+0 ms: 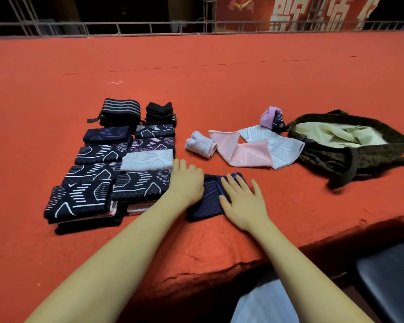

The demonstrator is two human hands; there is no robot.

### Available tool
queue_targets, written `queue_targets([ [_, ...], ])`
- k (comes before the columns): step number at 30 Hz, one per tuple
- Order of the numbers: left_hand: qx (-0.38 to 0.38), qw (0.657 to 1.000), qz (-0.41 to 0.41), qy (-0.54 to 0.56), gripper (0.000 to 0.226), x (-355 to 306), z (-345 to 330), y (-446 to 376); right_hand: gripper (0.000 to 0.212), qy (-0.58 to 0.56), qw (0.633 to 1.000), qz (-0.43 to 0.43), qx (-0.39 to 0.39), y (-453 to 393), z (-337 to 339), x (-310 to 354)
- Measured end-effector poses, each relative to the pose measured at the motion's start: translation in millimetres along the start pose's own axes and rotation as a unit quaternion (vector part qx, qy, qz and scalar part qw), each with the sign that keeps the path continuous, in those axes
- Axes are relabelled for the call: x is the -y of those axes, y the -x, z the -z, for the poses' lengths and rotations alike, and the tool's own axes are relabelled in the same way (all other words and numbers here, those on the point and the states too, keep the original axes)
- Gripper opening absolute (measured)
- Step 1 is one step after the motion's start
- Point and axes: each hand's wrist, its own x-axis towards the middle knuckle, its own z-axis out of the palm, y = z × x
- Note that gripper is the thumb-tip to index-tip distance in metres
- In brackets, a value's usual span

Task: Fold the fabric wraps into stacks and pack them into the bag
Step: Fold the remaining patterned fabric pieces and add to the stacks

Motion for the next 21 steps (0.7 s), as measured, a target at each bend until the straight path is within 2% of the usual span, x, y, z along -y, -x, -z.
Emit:
queue_targets([
  [6,-0.029,1.0,0.002,0.007,0.028,1,-1,8,0.058,0.005,1.0,-0.02,-0.014,-3,-3,-3],
  [8,-0.051,0.998,-0.005,0.023,0.032,-1,-2,11,0.062,0.011,1.0,-0.017,-0.011,-3,-3,-5],
  [11,-0.16,0.985,-0.018,0.057,0.043,-4,-7,13,0.081,-0.029,0.998,0.018,-0.06,3,0,-8],
  [12,-0.196,0.978,-0.019,0.074,0.047,-4,-8,13,0.08,-0.069,0.993,0.023,-0.088,5,0,-10],
  [14,-0.261,0.958,-0.021,0.117,0.051,-7,-11,11,0.067,-0.123,0.984,0.027,-0.126,6,-2,-13],
  [17,-0.322,0.929,-0.005,0.183,0.045,-15,-6,8,0.052,-0.099,0.982,0.029,-0.161,6,-10,-14],
  [19,-0.287,0.923,0.031,0.254,0.042,-21,5,4,0.052,-0.105,0.98,0.014,-0.17,7,-12,-13],
  [21,-0.211,0.919,0.09,0.321,0.042,-29,16,-3,0.058,-0.139,0.976,0.004,-0.169,7,-8,-13],
])
